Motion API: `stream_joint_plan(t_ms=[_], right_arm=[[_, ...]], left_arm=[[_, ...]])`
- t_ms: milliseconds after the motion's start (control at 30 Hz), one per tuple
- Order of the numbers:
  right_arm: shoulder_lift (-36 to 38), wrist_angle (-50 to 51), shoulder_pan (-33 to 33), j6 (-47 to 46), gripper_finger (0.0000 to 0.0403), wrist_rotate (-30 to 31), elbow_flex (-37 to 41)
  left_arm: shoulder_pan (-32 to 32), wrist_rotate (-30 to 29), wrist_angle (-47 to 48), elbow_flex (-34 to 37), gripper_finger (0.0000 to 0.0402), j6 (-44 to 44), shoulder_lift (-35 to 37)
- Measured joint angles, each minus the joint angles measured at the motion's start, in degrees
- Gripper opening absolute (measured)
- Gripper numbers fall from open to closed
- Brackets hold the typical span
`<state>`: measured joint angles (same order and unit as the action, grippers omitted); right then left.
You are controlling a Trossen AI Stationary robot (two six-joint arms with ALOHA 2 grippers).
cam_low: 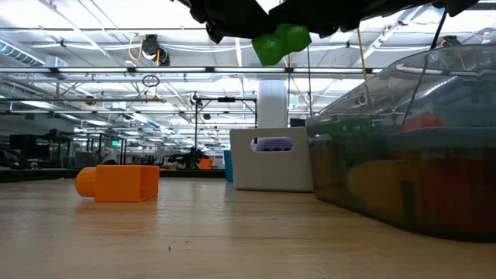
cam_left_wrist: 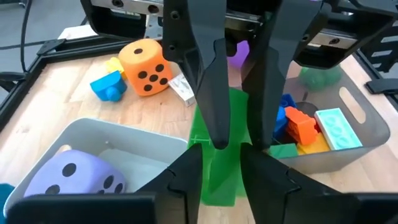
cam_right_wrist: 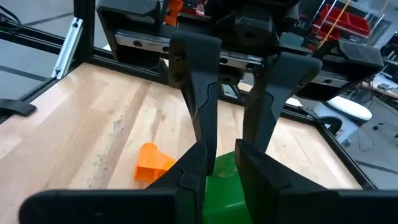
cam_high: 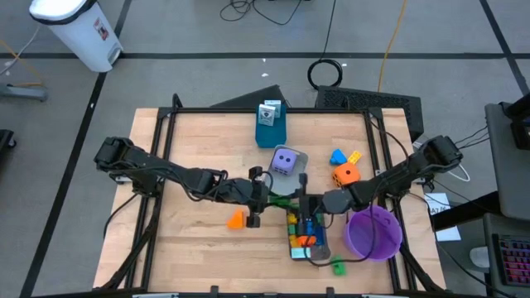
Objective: Pick & Place Toys
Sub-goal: Put the green game piece into the black bin
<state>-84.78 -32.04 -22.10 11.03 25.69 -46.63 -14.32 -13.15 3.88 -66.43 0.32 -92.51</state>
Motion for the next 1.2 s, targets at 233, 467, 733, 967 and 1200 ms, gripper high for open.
stream_joint_plan(t_ms=[233, 467, 733, 967, 1200], right_arm=[[2.51, 4.86, -1.22, 0.19, 0.0061, 5.09, 0.09], [7.13, 12.13, -3.03, -2.25, 0.0061, 7.57, 0.09], [13.02, 21.00, -9.39, -8.04, 0.0061, 7.35, 0.04], [15.79, 27.10, -16.33, -18.49, 0.0061, 7.15, 0.02], [13.17, 28.67, -20.41, -28.31, 0.0061, 7.06, 0.69]], left_arm=[[0.17, 0.22, -0.11, -0.11, 0.0159, 0.81, 0.02], [-0.23, 1.14, 0.33, -0.11, 0.0230, -0.06, 0.02], [-0.49, 1.27, 0.55, -0.09, 0.0257, -4.48, 0.02], [-0.49, 1.27, 0.77, -0.04, 0.0258, -10.32, 0.02], [-0.49, 1.20, 0.96, 0.00, 0.0258, -14.17, 0.02]])
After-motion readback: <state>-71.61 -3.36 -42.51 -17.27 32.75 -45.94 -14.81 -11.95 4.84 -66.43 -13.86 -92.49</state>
